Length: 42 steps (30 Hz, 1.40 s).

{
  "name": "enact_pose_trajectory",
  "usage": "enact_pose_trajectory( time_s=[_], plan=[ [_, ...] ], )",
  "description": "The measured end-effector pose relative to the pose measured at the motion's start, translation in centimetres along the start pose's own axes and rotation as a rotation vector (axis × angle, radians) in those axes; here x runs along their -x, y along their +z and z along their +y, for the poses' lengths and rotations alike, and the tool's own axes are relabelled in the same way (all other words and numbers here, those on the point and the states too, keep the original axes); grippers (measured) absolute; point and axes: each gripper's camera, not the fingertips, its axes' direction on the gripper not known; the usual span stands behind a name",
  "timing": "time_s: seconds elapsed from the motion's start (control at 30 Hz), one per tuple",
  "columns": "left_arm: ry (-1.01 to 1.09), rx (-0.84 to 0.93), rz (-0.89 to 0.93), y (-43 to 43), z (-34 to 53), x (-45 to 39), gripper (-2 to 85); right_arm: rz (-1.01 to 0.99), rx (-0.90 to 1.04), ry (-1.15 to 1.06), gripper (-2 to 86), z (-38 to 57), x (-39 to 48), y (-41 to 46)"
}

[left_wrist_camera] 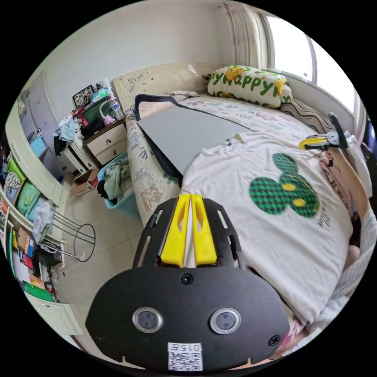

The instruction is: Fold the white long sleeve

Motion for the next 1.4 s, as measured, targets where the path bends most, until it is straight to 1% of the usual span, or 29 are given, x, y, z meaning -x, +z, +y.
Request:
enact_pose_trajectory(
  time_s=[0.07,0.13,0.17,0.23,0.3,0.4,0.47,0.53,0.6,0.67,0.73,0.8,0.93,1.07,1.23,1.4],
  plan=[
    [0.06,-0.035,0.1,-4.7,4.5,-3.5,2.5,0.024,-0.011,-0.058,3.8,5.7,2.4,-4.0],
    [0.137,-0.054,0.213,-10.0,11.1,-9.2,4.8,0.063,-0.077,-0.085,3.6,13.8,5.4,-9.2],
    [0.155,-0.063,0.24,-11.2,12.8,-10.6,4.9,0.073,-0.094,-0.083,3.4,15.7,6.0,-10.4],
    [0.223,-0.071,0.311,-14.6,18.4,-16.1,4.8,0.064,-0.129,-0.021,0.2,23.0,7.5,-14.4],
    [0.247,-0.051,0.305,-16.3,21.3,-19.5,4.6,0.001,-0.121,0.006,-0.5,27.8,8.1,-16.5],
    [0.297,-0.039,0.27,-18.4,24.3,-24.2,4.4,-0.081,-0.193,0.101,-0.6,34.9,8.4,-18.8],
    [0.354,-0.018,0.226,-19.3,25.0,-26.6,4.4,-0.096,-0.251,0.194,-0.3,38.2,8.3,-19.4],
    [0.396,-0.008,0.128,-19.6,24.7,-28.9,4.3,-0.113,-0.326,0.322,0.1,41.5,7.7,-19.7],
    [0.397,-0.009,0.105,-19.3,24.2,-29.9,4.2,-0.126,-0.335,0.377,0.9,42.8,6.9,-20.0],
    [0.433,0.047,0.096,-18.6,23.7,-30.9,4.0,-0.15,-0.327,0.394,1.9,43.5,6.2,-20.4],
    [0.469,0.119,-0.01,-17.9,23.6,-32.4,4.0,-0.188,-0.333,0.393,3.6,44.0,5.3,-21.3],
    [0.492,0.09,-0.036,-19.0,23.9,-33.2,3.4,-0.198,-0.335,0.386,4.8,44.4,4.8,-22.1],
    [0.491,0.011,0.076,-21.4,23.4,-32.8,2.8,-0.209,-0.367,0.392,5.9,45.6,3.5,-24.2],
    [0.474,0.084,0.036,-20.5,22.9,-32.8,3.1,-0.261,-0.372,0.427,6.0,46.4,1.9,-25.1],
    [0.538,0.131,-0.064,-20.2,22.8,-34.9,2.3,-0.323,-0.398,0.518,6.1,47.7,-0.7,-26.4],
    [0.505,0.148,-0.015,-20.4,21.9,-34.0,2.8,-0.33,-0.386,0.498,6.0,47.8,-1.3,-27.5]
  ],
)
